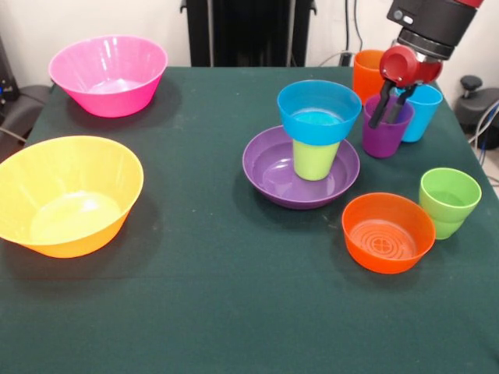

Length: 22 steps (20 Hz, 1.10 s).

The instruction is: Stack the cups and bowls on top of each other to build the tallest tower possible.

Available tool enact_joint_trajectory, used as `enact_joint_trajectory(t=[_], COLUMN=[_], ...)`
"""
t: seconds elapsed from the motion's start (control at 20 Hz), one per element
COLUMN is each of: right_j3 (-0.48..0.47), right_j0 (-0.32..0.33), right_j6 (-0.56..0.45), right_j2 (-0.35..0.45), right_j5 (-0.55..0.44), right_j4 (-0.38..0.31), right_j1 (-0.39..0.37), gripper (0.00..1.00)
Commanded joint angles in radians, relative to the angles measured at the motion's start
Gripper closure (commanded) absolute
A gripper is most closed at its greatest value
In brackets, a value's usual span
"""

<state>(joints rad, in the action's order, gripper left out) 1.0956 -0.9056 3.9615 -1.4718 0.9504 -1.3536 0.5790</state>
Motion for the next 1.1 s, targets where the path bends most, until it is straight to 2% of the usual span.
enact_joint_trajectory(t=[0.05,0.8,1.1], right_j3=[-0.151,-0.151,-0.141], right_j0=[0.023,0.024,0.019], right_j6=[0.287,0.297,0.262], right_j2=[0.131,0.122,0.121], right_j5=[0.028,0.040,-0.005], right_j4=[0.023,0.007,0.024], right_j1=[0.018,0.030,0.033], gripper=[0.00,0.00,0.00])
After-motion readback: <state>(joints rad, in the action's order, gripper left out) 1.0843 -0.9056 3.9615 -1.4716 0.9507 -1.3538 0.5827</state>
